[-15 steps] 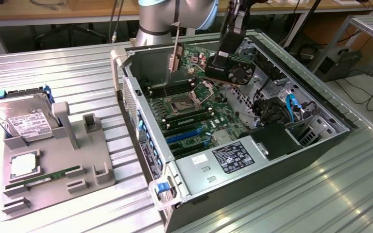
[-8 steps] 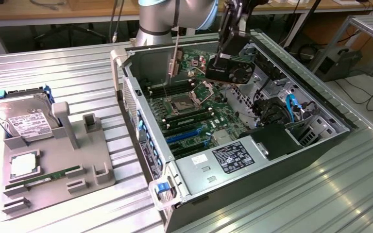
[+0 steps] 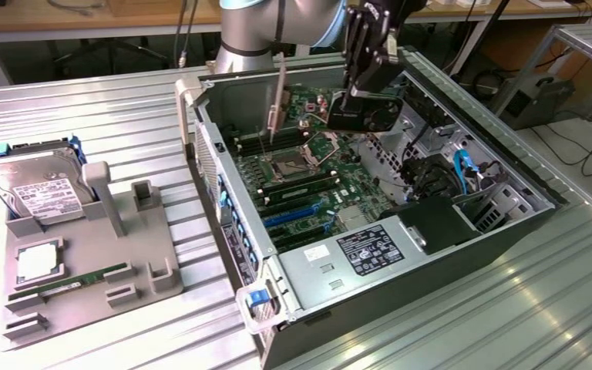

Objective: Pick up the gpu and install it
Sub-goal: 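Insert the gpu into the slot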

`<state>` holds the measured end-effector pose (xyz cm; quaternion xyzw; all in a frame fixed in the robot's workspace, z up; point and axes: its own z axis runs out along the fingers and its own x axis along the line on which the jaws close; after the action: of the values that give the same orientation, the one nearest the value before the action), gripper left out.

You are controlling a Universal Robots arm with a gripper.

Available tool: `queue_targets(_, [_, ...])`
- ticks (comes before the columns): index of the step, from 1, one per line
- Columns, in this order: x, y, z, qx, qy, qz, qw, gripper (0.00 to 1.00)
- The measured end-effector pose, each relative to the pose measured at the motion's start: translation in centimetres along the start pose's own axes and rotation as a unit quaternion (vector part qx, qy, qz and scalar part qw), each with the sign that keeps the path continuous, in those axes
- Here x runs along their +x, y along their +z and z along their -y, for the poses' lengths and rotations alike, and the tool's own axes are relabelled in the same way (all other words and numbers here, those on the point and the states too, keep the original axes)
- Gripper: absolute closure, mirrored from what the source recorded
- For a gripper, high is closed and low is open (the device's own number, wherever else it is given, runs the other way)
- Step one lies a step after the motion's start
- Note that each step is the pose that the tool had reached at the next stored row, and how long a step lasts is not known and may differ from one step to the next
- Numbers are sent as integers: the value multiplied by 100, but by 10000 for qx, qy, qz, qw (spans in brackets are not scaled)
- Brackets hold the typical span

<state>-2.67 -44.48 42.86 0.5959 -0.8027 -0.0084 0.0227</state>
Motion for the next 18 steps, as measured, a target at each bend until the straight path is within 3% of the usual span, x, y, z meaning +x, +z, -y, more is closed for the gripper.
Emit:
queue_targets(6, [-1,31,1,16,-546,-22,9985,74])
queue_targets(11, [-2,73,3,31,-1102,-44,9939,74])
queue_targets(18, [-2,95,3,33,-1178,-45,9930,74])
